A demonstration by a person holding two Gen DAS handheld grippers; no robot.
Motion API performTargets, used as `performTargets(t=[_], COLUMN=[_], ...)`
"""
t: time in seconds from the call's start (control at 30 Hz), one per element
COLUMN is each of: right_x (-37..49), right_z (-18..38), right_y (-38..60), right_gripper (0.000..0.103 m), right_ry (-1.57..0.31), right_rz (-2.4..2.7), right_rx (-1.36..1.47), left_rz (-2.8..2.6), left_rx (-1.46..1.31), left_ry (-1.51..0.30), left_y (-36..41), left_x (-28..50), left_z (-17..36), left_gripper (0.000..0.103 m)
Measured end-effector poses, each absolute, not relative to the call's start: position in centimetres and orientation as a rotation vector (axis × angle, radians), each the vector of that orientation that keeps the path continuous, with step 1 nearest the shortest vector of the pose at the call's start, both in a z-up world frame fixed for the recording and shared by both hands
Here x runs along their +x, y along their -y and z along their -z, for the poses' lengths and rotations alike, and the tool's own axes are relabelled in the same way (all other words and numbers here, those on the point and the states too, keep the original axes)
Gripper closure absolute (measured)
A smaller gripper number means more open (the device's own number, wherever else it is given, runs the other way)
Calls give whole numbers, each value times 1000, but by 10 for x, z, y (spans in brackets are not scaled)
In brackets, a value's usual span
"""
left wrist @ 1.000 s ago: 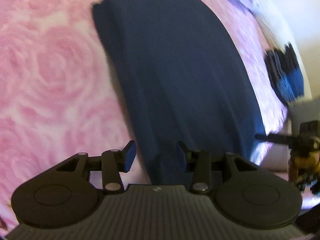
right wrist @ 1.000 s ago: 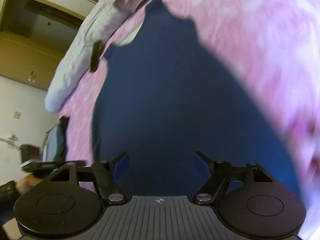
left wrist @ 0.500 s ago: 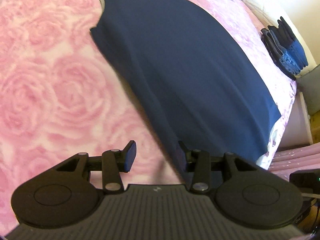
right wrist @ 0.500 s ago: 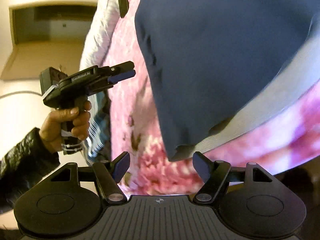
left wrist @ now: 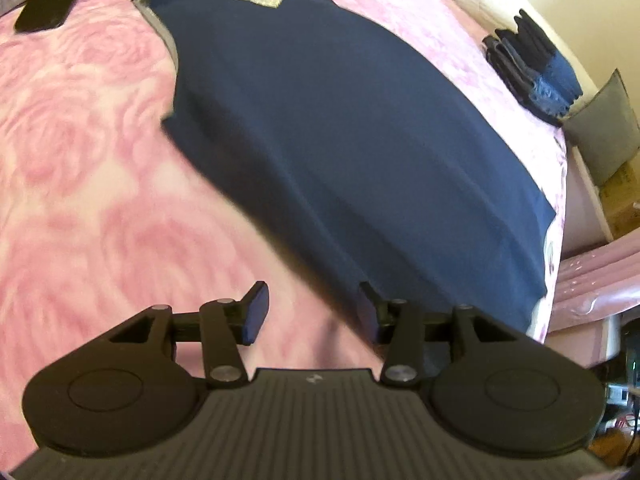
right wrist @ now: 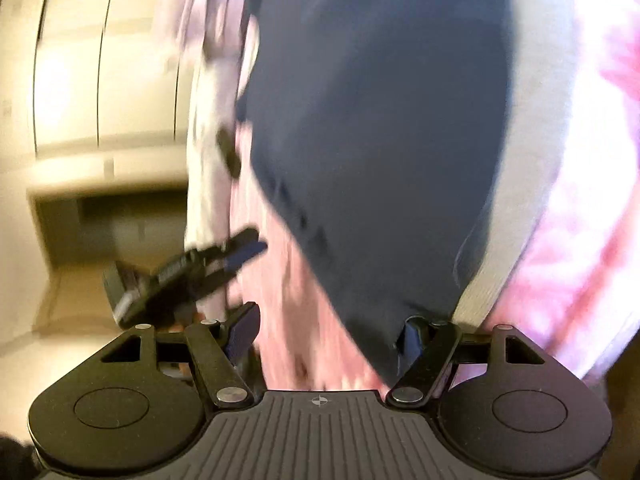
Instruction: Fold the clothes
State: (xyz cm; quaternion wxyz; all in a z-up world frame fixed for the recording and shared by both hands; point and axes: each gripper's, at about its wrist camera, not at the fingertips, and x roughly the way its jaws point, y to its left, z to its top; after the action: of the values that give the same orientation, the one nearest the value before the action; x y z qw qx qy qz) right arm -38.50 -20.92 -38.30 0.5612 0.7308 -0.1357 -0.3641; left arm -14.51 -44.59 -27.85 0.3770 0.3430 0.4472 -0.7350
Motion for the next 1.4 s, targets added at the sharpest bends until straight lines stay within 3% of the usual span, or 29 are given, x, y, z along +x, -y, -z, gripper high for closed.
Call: performTargets(t=[0.03,0.07,0.1,0.17,0.23,0.27,0.3,0.33,0.37,0.6,0.93,1.17,1.2,1.23,1.27,1.3,1.33,1.4], right_x=[-385,-386,-387,-384,-377,-374,-369,-365,-359,-334,-326,-342,-345,-347,-355,-364,-376,-402], right_z=[383,384,384,385,381,378,376,373,369,350,363,331,326,320,312,304,295,280], right_y=[207,204,203,202,203,204,204,205,205,174,177,192,194,196,198,199,202,206], right_gripper=[30,42,66,92,94,98,101,102,102,102,103,101,97,92,70,38,29,29], right_ry=[358,393,408,416,388,365,341,317,290,277,65,-114,-136,-158,-190,-224,-249,-292], right_rz=[890,922,947,992,1016,1019,1019,1020,1018,1014,1007,1065,1073,1081,1107,1138,1166,1210], right_rx=[1723,1723,1728,1736,1722,1717,1713,1708,1704,1732,1727,1627,1611,1594,1574,1552,1522,1466], left_rz=[1882,1886,1891,1895,1886,1882,1863,1873,1883,1885,1846,1929,1946,1963,1979,1993,2010,2037], left_rx=[868,856,843,816,812,810,816,827,838,907,850,889,899,908,922,935,946,970], left_ry=[-1154,-1161,-1167,-1191,-1218,-1232,-1239,-1225,-1209,-1148,-1170,-1053,-1038,-1024,-1008,-996,-983,-948], left_y=[456,466,476,496,512,519,525,523,521,506,515,516,515,515,515,516,517,521], left_x=[-144,-143,-143,-142,-142,-143,-142,-141,-140,-129,-121,-157,-165,-174,-184,-195,-207,-235], left_z=[280,282,284,287,292,295,298,297,295,298,293,259,255,251,247,245,242,238], left_gripper=[60,60,60,60,60,66,87,99,103,103,101,89,84,82,80,80,79,78])
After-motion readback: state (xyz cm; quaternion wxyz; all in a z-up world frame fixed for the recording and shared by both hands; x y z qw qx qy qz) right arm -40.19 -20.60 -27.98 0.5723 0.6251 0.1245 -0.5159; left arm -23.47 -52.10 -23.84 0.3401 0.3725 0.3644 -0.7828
